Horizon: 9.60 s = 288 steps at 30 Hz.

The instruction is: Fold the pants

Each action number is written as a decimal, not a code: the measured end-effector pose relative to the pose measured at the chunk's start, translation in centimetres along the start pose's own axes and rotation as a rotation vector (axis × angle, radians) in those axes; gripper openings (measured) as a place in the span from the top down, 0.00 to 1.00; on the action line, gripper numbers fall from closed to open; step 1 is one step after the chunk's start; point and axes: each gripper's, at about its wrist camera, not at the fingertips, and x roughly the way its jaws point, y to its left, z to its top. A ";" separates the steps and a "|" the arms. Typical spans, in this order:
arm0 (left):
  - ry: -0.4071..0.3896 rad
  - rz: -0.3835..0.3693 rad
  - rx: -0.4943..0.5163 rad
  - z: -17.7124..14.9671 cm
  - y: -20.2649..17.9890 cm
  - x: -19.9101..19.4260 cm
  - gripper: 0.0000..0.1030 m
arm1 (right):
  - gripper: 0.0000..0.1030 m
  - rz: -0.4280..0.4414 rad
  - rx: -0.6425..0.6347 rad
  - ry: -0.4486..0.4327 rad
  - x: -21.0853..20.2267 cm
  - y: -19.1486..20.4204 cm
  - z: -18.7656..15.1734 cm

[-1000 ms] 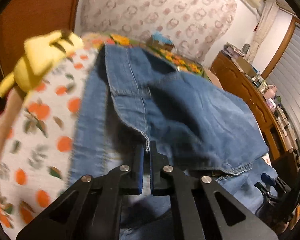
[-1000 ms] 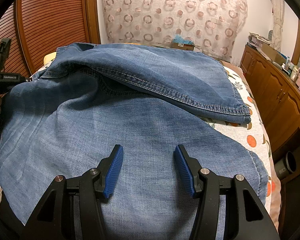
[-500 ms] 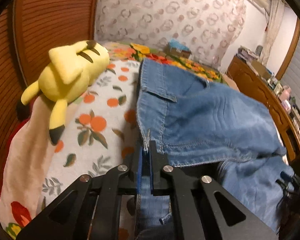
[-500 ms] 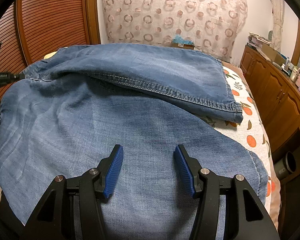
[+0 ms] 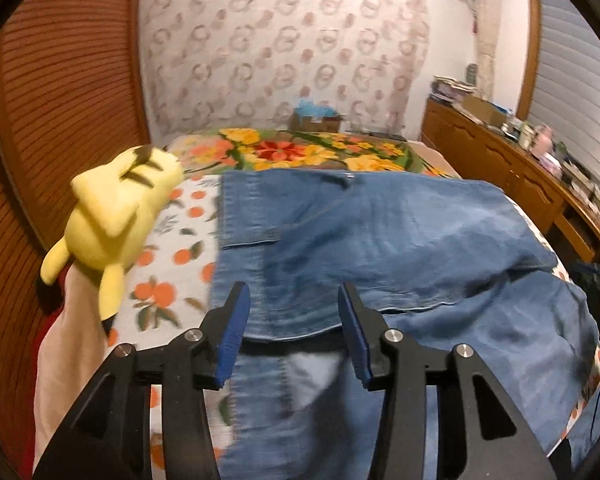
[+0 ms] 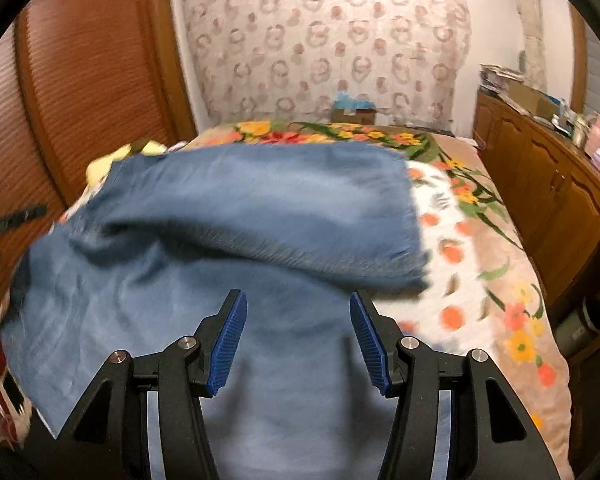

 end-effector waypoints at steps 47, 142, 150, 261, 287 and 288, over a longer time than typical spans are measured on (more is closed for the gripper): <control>0.094 -0.084 0.084 -1.0 -3.9 4.9 0.50 | 0.54 0.095 0.140 0.182 22.3 -13.1 16.1; 0.063 -0.182 0.206 -5.2 -10.9 1.6 0.25 | 0.65 0.057 0.106 -0.082 -11.6 -7.1 -4.1; 0.062 -0.188 0.195 -5.3 -11.4 1.9 0.25 | 0.65 0.017 0.096 0.068 -4.0 -5.0 -3.9; 0.003 -0.059 -0.027 -16.7 0.6 -9.9 0.69 | 0.39 -0.135 0.096 -0.008 -8.8 -5.9 -10.5; -0.089 -0.126 -0.049 -13.3 -0.3 -15.6 0.88 | 0.87 -0.052 0.088 -0.136 -16.6 -7.1 -11.1; -0.093 -0.131 -0.048 -13.1 -0.5 -16.2 0.88 | 0.87 -0.049 0.088 -0.142 -17.6 -7.1 -11.2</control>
